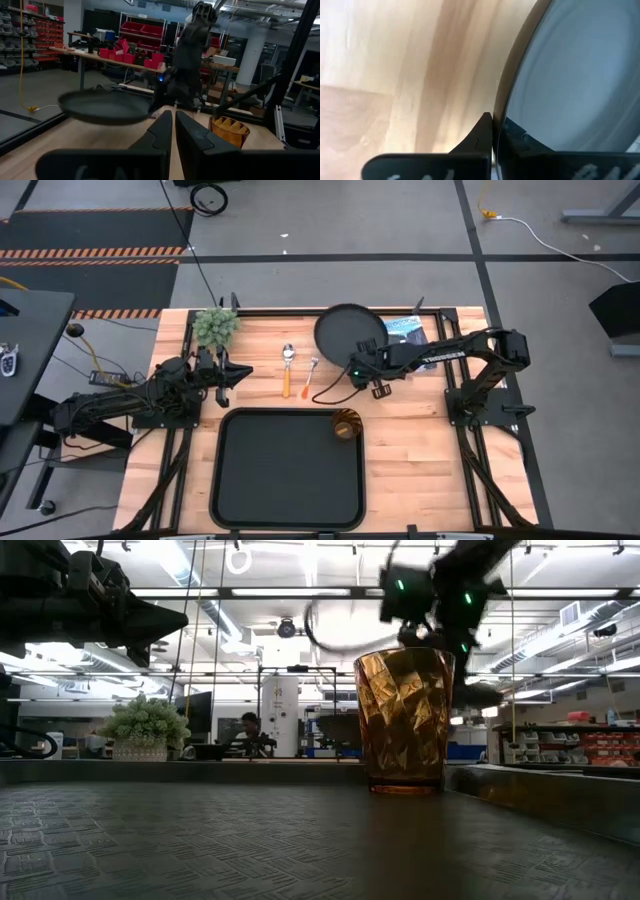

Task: Pick and place plate/cup/fork/spoon on tray
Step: Put the black plate on the right of the black serving tray, then put the orange fork on the black serving tray to the left of the black plate

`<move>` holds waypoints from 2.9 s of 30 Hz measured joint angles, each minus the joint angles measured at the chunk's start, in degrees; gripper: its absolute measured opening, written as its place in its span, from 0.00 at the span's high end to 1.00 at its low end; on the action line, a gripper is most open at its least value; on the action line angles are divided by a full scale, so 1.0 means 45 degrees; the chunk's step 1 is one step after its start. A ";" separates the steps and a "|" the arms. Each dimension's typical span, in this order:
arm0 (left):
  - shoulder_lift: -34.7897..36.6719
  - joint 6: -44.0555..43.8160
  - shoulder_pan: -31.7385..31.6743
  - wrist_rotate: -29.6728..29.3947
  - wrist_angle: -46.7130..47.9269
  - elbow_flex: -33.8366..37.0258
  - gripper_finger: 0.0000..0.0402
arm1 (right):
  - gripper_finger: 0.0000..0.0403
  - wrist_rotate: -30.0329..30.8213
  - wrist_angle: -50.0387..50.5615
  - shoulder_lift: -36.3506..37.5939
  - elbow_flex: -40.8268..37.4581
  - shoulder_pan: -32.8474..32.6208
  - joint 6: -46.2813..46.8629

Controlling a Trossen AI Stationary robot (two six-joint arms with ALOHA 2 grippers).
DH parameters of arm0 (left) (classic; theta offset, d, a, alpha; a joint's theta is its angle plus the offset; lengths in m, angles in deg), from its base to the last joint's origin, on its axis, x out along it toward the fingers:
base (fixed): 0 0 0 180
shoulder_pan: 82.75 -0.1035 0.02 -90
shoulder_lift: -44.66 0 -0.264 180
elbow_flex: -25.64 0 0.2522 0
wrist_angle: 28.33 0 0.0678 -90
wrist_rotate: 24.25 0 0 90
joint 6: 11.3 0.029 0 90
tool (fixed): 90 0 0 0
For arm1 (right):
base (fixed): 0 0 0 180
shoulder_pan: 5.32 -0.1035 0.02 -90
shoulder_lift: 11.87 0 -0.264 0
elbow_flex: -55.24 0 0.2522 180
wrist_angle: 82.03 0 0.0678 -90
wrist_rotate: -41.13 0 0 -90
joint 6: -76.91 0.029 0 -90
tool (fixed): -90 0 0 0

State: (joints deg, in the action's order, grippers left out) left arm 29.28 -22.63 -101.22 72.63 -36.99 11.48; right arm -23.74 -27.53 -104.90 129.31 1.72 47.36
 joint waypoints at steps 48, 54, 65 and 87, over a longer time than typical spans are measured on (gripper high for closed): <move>0.0002 0.0000 -0.0002 0.0000 0.0000 0.0000 0.93 | 0.98 0.0917 0.3656 -0.7181 1.1100 -1.0161 0.3286; 0.0005 0.0000 0.0000 -0.0002 0.0000 0.0000 0.93 | 0.98 0.0100 0.3744 -0.7534 1.1139 -1.0524 0.3494; 0.0000 -0.0004 -0.0001 -0.0005 0.0016 0.0005 0.93 | 0.98 -0.1196 0.3224 -0.8100 1.1123 -1.0675 0.3952; 0.0005 0.0005 0.0002 0.0000 0.0005 0.0004 0.93 | 0.73 -0.2671 0.4328 -0.8372 1.1123 -1.1022 0.7497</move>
State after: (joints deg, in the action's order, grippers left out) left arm 29.31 -22.61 -101.21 72.63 -36.96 11.50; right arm -35.76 -8.06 -142.58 179.37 -47.88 81.10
